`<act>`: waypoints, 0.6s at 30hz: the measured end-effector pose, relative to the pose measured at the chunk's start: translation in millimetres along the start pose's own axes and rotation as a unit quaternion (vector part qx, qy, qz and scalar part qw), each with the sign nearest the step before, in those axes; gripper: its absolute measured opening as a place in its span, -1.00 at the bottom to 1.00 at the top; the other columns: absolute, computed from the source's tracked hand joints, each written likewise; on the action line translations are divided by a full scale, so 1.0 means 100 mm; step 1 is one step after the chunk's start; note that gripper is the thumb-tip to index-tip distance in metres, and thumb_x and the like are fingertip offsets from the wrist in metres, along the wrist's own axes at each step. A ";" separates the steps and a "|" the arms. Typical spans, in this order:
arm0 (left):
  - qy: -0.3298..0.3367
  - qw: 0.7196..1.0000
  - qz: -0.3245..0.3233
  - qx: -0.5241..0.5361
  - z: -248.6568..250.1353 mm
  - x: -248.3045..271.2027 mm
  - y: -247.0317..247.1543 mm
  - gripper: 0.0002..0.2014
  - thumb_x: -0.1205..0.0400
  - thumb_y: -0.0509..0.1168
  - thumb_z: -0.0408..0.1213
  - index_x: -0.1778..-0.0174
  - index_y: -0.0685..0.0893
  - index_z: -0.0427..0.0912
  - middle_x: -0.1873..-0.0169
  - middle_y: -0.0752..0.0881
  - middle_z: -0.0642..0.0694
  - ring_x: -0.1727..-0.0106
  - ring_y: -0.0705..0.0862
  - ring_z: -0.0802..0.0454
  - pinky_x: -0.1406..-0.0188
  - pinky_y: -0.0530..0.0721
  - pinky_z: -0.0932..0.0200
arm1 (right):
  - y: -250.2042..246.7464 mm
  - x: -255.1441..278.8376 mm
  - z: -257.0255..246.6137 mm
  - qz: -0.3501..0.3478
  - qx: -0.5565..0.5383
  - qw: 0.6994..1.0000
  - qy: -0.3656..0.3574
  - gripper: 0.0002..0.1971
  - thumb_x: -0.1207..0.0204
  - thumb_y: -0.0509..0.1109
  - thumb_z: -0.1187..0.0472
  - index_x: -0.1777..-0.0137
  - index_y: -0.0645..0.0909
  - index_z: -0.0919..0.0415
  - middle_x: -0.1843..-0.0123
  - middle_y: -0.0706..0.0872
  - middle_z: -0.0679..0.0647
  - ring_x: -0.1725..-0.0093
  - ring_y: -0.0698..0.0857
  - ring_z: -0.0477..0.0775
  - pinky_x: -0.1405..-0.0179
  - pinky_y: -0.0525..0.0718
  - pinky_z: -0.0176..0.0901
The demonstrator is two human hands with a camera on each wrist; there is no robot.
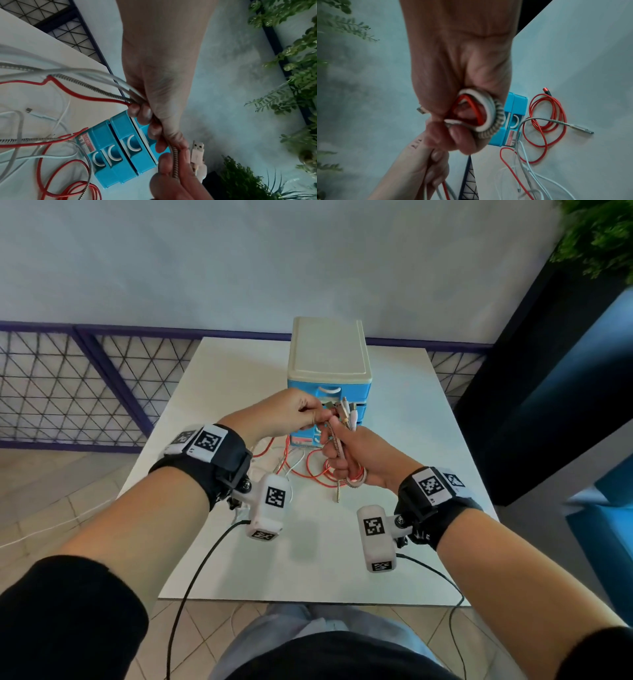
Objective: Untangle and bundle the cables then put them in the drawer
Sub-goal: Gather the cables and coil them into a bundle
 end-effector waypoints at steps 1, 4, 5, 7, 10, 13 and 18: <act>-0.024 0.999 -0.010 0.020 -0.04 0.02 0.02 -0.61 -0.66 0.21 0.03 0.15 0.71 -0.25 0.50 0.53 -0.03 0.60 0.43 0.20 0.55 0.40 0.31 | -0.01 -0.01 -0.01 0.009 0.024 1.000 -0.010 -0.61 -0.72 0.08 -0.09 0.13 0.50 0.19 0.50 0.48 0.01 0.64 0.37 -0.10 0.65 0.40 -0.31; -0.118 0.982 -0.093 0.116 -0.16 0.13 0.11 -0.51 -0.63 0.12 0.19 0.28 0.57 -0.20 0.65 0.39 0.02 0.68 0.40 0.14 0.60 0.43 0.31 | -0.03 -0.02 -0.06 0.025 0.073 0.997 -0.028 -0.63 -0.72 0.12 -0.08 0.16 0.49 0.19 0.52 0.41 0.01 0.67 0.29 -0.11 0.67 0.32 -0.34; -0.142 0.970 -0.124 0.155 -0.19 0.20 0.14 -0.51 -0.63 0.10 0.21 0.29 0.53 -0.19 0.68 0.38 0.03 0.65 0.44 0.11 0.55 0.50 0.30 | -0.04 -0.02 -0.08 0.032 0.077 0.996 -0.035 -0.63 -0.72 0.12 -0.07 0.17 0.48 0.18 0.52 0.39 0.01 0.67 0.28 -0.11 0.67 0.31 -0.34; -0.164 0.941 -0.182 0.232 -0.24 0.31 0.18 -0.53 -0.63 0.08 0.20 0.30 0.50 -0.18 0.68 0.40 0.04 0.58 0.53 0.07 0.21 0.69 0.19 | -0.08 -0.02 -0.14 0.050 0.067 0.995 -0.050 -0.65 -0.72 0.12 -0.05 0.20 0.46 0.16 0.53 0.35 -0.01 0.67 0.27 -0.11 0.67 0.31 -0.34; -0.147 0.895 -0.233 0.351 -0.25 0.43 0.24 -0.60 -0.67 0.04 0.08 0.28 0.47 -0.17 0.62 0.41 0.04 0.53 0.52 0.10 -0.10 0.72 0.08 | -0.13 -0.03 -0.21 0.068 0.034 0.995 -0.062 -0.64 -0.73 0.12 -0.02 0.24 0.43 0.15 0.55 0.31 -0.04 0.65 0.27 -0.11 0.67 0.33 -0.32; -0.119 0.869 -0.235 0.419 -0.20 0.47 0.28 -0.69 -0.73 0.00 -0.07 0.20 0.46 -0.16 0.53 0.38 0.04 0.51 0.43 0.13 0.19 0.70 0.19 | -0.17 -0.06 -0.22 0.083 -0.007 0.995 -0.062 -0.65 -0.73 0.12 -0.02 0.23 0.42 0.15 0.54 0.29 -0.06 0.63 0.27 -0.12 0.67 0.32 -0.32; -0.119 0.868 -0.177 0.447 -0.21 0.45 0.35 -0.66 -0.78 -0.09 -0.10 0.23 0.41 -0.11 0.53 0.31 0.07 0.56 0.31 0.17 0.43 0.58 0.30 | -0.20 -0.08 -0.15 0.063 -0.081 0.994 -0.032 -0.63 -0.72 0.12 -0.07 0.23 0.42 0.14 0.52 0.29 -0.08 0.61 0.27 -0.16 0.67 0.31 -0.37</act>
Point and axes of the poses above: each hand's wrist, its own x-axis away from the middle knuckle, its own y-axis out of the palm, z = x × y, the point moved 7 cm from there along -x, towards the middle knuckle
